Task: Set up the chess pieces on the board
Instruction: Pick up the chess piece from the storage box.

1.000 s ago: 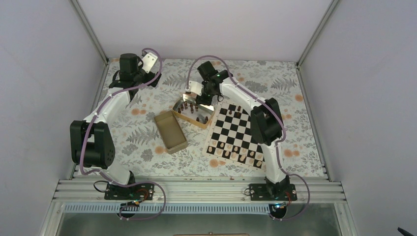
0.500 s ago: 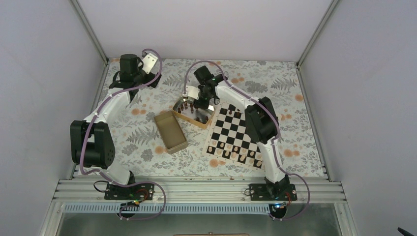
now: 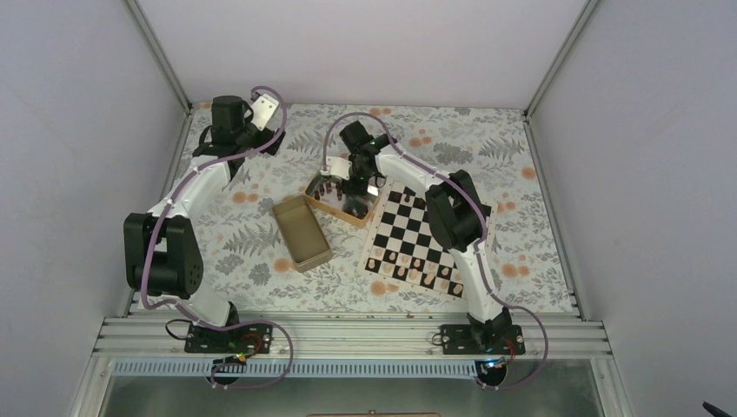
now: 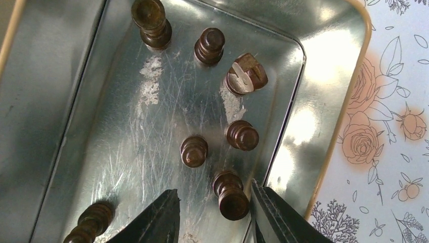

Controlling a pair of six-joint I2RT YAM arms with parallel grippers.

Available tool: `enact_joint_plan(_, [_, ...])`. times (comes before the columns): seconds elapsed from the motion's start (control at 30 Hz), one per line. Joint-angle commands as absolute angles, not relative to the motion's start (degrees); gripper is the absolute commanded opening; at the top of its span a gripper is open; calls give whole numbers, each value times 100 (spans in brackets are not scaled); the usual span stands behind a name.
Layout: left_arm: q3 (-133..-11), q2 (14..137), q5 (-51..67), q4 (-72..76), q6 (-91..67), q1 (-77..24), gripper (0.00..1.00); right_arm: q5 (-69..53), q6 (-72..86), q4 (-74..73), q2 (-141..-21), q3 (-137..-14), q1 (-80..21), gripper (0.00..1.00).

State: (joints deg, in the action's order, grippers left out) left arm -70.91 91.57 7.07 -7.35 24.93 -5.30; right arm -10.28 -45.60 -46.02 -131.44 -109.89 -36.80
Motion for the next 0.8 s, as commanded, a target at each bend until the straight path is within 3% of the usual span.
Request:
enact_joint_plan(0.0, [-7032, 9004, 727, -597, 2540, -536, 100, -906, -4561, -4558, -13210, -11072, -3761, 39])
enact_joint_plan(0.77, [-7005, 9032, 764, -571, 2539, -528, 100, -432, -4612, -4513, -13338, -11105, -3876, 40])
